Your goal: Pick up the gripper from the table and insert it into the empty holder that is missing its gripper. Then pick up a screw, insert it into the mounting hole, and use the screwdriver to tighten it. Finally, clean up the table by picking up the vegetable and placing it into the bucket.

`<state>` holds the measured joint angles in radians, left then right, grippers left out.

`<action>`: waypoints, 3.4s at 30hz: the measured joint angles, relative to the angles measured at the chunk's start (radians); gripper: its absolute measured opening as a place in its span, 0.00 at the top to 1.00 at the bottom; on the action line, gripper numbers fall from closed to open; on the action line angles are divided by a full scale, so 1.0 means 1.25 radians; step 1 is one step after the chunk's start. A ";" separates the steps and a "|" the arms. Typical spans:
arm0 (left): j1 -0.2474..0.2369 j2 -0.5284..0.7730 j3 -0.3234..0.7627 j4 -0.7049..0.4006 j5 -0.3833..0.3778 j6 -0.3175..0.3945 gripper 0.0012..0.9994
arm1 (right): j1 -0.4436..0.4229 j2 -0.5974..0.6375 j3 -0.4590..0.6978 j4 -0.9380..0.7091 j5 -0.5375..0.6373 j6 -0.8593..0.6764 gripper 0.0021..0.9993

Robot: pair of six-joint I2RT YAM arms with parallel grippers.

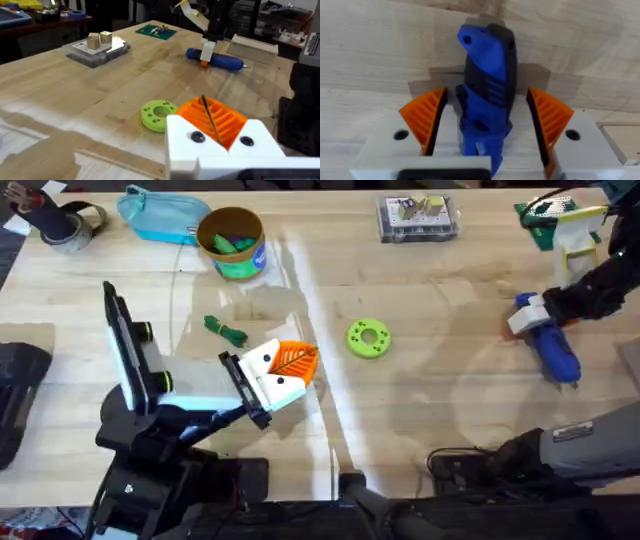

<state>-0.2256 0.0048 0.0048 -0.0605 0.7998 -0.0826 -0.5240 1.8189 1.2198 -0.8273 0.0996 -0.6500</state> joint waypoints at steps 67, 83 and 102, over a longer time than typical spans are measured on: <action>0.000 0.000 0.000 0.000 0.000 0.000 0.99 | -0.001 -0.504 -0.172 0.352 -0.225 0.228 0.98; 0.000 0.000 0.000 0.000 0.000 0.000 0.99 | 0.429 -0.652 -0.421 0.826 -0.438 0.423 0.98; 0.000 0.000 0.000 0.000 -0.001 0.000 0.99 | 0.867 -0.654 -0.435 1.142 -0.470 0.496 0.98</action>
<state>-0.2256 0.0048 0.0048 -0.0605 0.7986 -0.0826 0.5593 1.0019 0.6764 0.6008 -0.4874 -0.0303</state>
